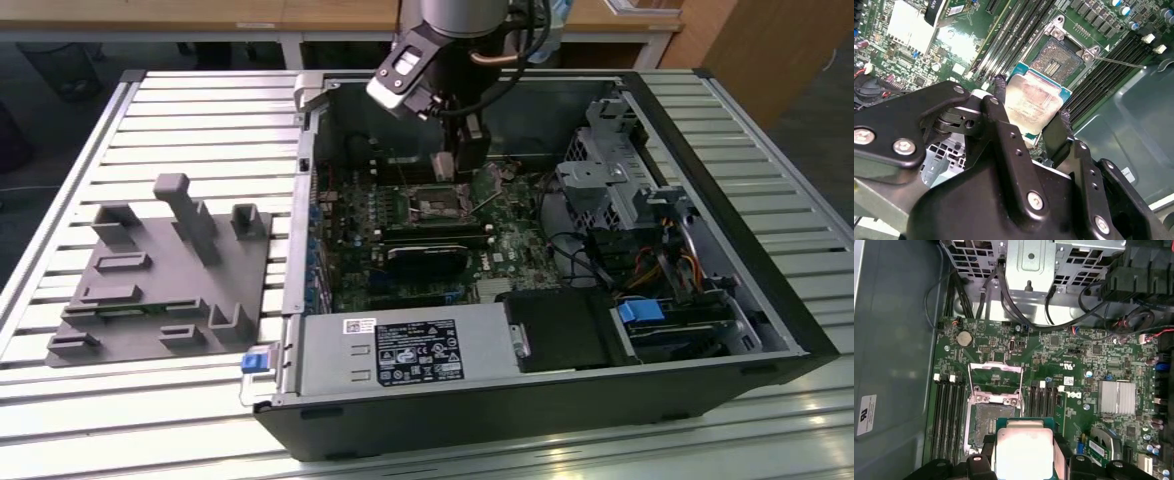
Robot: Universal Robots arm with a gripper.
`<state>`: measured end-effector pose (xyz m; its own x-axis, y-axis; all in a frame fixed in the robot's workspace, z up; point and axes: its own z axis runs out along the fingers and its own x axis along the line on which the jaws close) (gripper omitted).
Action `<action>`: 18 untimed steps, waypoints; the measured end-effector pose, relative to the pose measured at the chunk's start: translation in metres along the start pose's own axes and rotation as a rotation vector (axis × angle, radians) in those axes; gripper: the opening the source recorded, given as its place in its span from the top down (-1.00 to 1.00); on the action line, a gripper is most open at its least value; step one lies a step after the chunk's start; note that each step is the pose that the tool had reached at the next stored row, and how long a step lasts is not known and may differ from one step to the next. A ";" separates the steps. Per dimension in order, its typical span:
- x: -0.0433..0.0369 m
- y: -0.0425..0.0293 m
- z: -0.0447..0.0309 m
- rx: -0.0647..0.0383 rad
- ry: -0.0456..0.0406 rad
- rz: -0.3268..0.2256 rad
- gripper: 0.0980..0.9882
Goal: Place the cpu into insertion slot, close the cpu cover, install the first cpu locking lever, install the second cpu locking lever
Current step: 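Place the cpu into insertion slot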
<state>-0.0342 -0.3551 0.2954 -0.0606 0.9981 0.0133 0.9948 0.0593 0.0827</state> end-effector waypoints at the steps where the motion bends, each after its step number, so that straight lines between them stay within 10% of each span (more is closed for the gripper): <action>1: 0.0007 -0.0001 0.0014 0.000 0.0001 0.000 0.00; 18: 0.0055 -0.0008 0.0146 0.001 0.0001 0.000 0.00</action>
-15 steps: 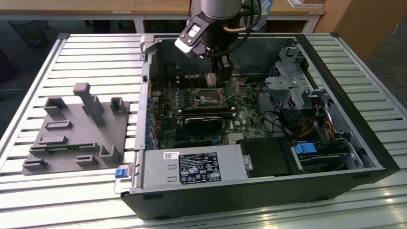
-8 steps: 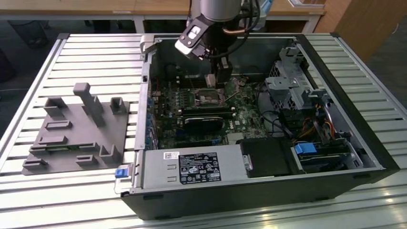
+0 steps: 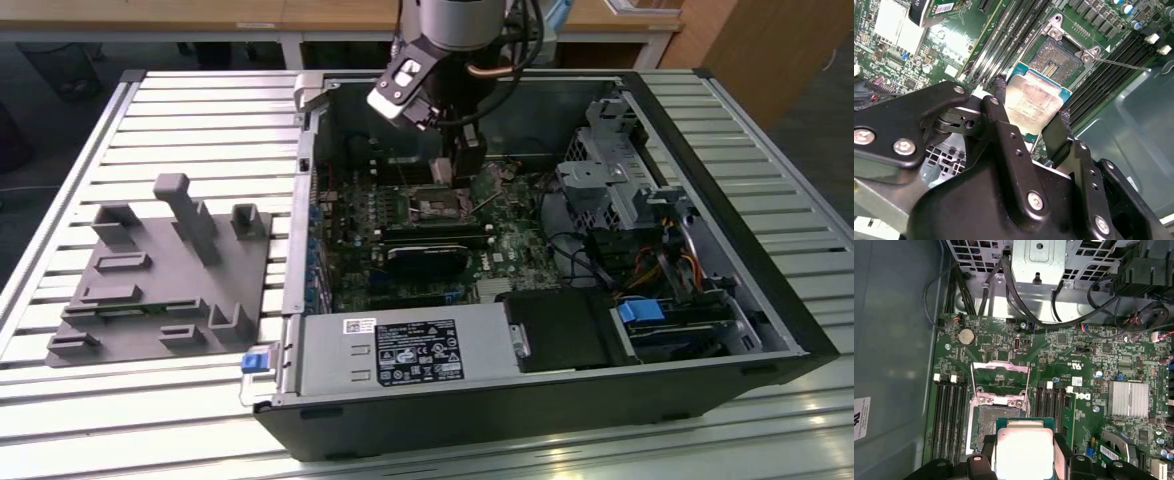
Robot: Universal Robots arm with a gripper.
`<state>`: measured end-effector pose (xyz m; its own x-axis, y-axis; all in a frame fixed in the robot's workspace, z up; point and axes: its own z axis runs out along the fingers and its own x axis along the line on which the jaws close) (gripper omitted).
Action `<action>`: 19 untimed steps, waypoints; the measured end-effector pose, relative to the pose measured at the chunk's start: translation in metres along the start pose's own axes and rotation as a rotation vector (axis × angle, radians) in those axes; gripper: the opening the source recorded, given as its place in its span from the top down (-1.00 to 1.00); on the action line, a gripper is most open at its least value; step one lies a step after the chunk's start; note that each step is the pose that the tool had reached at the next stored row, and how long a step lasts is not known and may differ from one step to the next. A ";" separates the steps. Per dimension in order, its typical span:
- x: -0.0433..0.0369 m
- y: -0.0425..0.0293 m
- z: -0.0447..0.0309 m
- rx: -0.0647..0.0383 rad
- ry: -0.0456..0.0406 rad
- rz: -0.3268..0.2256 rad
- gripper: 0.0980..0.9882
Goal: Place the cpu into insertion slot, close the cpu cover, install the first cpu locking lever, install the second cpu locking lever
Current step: 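Place the cpu into insertion slot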
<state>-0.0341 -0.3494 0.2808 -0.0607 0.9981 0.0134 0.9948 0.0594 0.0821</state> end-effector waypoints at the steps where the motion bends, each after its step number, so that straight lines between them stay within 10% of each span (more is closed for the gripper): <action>1: 0.0000 0.0000 0.0005 0.000 0.0000 0.000 0.00; 19: -0.0001 -0.0009 0.0105 0.000 -0.0002 0.000 0.00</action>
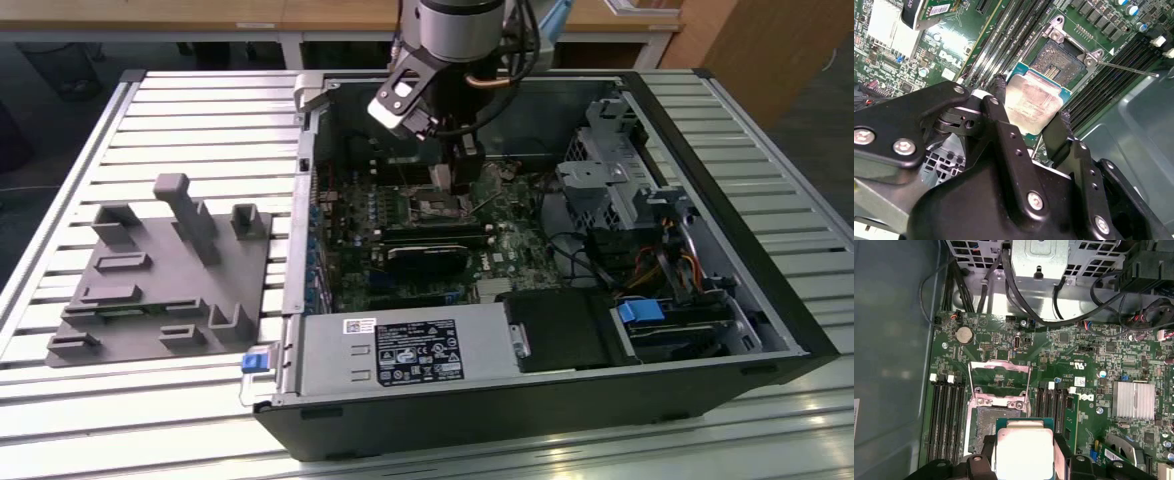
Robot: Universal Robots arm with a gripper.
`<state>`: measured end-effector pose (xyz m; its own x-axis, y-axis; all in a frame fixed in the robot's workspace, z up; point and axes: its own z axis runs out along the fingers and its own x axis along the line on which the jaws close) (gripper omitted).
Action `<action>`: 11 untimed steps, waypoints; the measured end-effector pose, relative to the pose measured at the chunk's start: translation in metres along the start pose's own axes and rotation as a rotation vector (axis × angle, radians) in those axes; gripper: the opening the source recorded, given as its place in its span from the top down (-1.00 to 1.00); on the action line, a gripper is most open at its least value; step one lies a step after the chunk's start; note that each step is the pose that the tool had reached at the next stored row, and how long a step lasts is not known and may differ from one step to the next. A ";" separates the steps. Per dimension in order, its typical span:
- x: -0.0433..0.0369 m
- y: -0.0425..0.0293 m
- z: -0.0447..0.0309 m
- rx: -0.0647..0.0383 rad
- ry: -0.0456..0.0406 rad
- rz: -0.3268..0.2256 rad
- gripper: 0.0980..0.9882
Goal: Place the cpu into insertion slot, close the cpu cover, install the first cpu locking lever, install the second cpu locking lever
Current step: 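Place the cpu into insertion slot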
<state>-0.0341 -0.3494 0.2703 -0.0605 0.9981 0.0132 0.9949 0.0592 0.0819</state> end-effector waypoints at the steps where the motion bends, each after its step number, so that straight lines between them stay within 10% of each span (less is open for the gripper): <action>1: 0.0000 0.0000 0.0002 0.000 -0.0018 0.000 0.00; 11: 0.0000 -0.0002 0.0019 0.000 -0.0047 0.000 0.00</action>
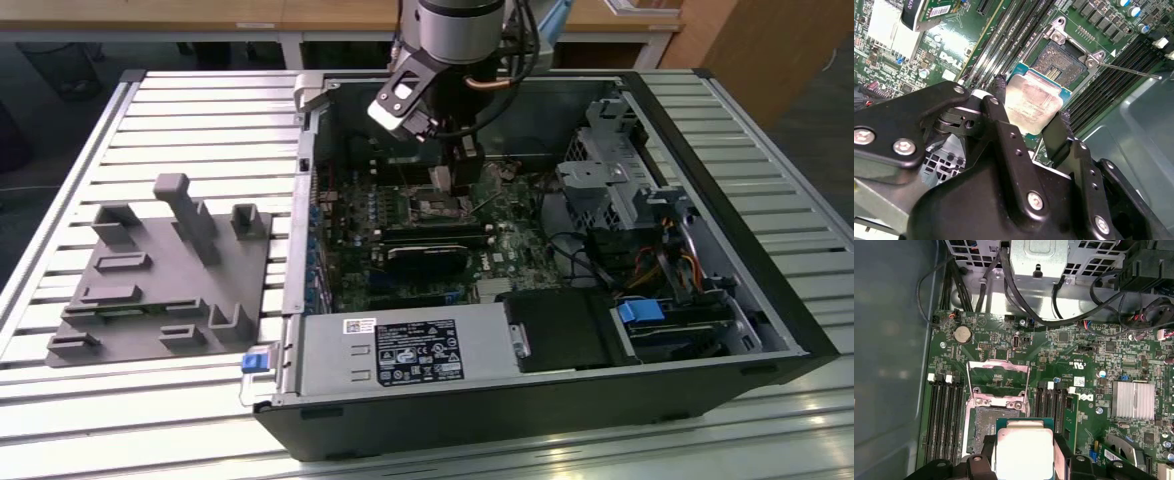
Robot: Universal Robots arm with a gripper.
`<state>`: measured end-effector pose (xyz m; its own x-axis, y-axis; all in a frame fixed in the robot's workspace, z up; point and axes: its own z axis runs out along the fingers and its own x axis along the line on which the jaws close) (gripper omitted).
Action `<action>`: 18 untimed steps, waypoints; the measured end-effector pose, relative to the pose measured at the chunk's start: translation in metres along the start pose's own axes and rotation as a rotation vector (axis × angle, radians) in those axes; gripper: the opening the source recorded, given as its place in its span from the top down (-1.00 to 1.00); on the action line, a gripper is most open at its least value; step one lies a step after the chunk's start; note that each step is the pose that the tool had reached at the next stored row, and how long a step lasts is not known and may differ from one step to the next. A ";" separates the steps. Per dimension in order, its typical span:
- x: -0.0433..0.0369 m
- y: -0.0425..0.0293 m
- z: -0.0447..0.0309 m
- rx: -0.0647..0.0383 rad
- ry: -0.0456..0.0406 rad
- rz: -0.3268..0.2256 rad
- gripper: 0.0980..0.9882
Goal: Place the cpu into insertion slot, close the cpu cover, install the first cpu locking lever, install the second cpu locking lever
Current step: 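Place the cpu into insertion slot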
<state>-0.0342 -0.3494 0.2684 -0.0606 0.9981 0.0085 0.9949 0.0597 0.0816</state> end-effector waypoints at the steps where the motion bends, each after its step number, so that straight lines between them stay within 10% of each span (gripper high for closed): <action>1: 0.0000 0.0000 0.0001 0.000 -0.0001 0.000 0.00; 18: 0.0020 -0.0011 0.0141 0.000 -0.0088 0.074 0.00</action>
<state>-0.0342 -0.3472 0.2543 0.0140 0.9999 0.0057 0.9966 -0.0145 0.0813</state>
